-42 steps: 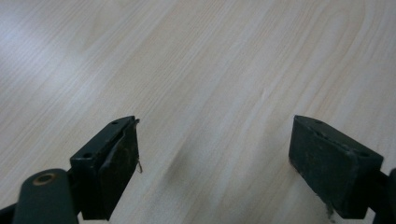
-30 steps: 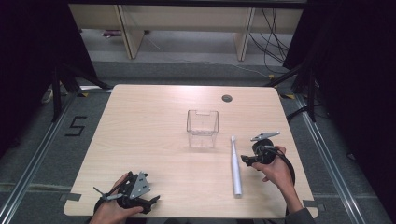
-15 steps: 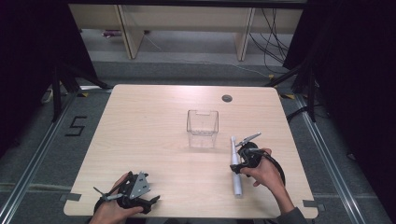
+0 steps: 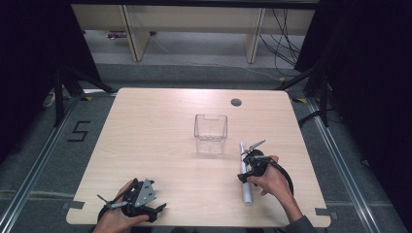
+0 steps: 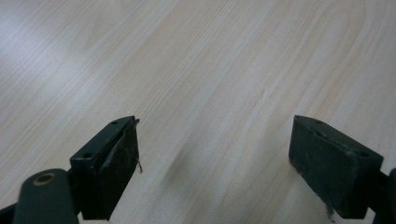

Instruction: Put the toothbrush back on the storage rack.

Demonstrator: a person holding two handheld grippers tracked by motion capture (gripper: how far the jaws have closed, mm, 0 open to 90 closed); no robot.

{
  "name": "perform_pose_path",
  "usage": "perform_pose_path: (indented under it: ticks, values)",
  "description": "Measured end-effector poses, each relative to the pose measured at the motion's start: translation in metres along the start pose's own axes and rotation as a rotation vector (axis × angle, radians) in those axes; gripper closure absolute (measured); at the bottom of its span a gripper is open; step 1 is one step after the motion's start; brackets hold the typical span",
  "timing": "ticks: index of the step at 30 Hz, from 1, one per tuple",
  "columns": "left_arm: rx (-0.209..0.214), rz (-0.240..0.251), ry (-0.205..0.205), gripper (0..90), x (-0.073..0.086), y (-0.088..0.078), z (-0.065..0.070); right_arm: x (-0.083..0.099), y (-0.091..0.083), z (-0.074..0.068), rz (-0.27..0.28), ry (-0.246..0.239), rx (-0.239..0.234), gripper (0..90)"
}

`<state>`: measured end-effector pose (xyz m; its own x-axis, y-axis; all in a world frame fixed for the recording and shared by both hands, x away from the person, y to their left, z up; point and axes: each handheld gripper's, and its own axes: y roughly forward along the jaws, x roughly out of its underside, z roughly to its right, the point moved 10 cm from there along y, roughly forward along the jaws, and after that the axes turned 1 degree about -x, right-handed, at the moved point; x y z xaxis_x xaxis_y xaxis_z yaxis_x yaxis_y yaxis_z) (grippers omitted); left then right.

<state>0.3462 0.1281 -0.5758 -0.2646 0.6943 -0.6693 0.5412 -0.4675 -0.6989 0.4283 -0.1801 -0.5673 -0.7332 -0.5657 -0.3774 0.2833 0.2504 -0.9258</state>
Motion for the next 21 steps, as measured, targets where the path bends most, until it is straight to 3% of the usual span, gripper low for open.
perform_pose_path:
  ticks: [7, 9, 11, 13, 17, 21]
  values:
    - [0.007, -0.009, -0.016, 15.5, 0.001, 0.0, 0.001, 0.007, 0.003, 0.003, -0.042, -0.018, -0.018, 41.8]
    - [0.001, -0.004, -0.004, 15.5, 0.001, 0.0, 0.0, 0.01, 0.002, 0.005, -0.07, -0.001, -0.021, 44.3]
    - [0.002, -0.012, -0.001, 15.6, 0.001, 0.0, 0.0, 0.008, 0.003, 0.009, -0.058, -0.034, -0.033, 50.5]
    - [0.004, 0.0, -0.017, 15.5, 0.001, 0.0, 0.001, 0.009, 0.001, 0.007, -0.073, -0.011, -0.035, 52.4]
    - [-0.013, -0.009, -0.001, 15.6, 0.001, 0.0, -0.002, 0.008, 0.001, 0.012, -0.104, -0.055, -0.04, 58.6]
    - [-0.005, -0.013, -0.002, 15.5, 0.001, 0.0, -0.001, 0.008, 0.002, 0.013, -0.141, -0.066, -0.048, 61.4]
